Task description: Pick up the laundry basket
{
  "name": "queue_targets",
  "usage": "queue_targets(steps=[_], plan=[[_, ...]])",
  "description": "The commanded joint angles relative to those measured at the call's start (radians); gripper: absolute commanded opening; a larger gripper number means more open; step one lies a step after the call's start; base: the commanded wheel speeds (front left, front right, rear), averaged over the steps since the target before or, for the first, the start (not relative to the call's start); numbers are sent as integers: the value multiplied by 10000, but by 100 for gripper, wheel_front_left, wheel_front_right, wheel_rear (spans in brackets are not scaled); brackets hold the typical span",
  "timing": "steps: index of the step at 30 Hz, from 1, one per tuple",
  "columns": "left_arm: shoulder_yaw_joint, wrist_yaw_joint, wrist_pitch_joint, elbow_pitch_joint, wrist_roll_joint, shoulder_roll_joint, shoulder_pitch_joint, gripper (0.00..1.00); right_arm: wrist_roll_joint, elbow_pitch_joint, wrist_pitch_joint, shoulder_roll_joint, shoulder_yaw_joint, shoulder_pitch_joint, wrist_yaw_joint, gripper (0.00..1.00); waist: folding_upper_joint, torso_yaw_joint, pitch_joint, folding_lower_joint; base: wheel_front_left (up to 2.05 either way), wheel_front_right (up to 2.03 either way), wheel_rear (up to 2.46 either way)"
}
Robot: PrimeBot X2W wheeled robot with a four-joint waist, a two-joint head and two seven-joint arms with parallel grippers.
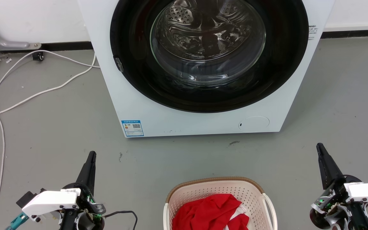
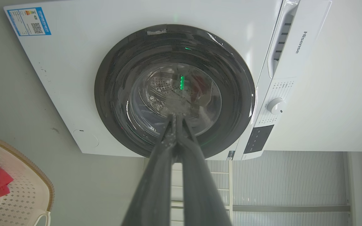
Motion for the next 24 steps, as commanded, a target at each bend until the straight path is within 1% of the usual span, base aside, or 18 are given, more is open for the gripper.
queue_targets(steps=[1,24], plan=[[10,-16,11,-14,5,15,-26,0,-52,-12,0,-15,6,-44,0,0,0,0,0,0,0,0,0],[10,-16,11,-14,5,15,-26,0,-53,-12,0,-15,6,-44,0,0,0,0,0,0,0,0,0]])
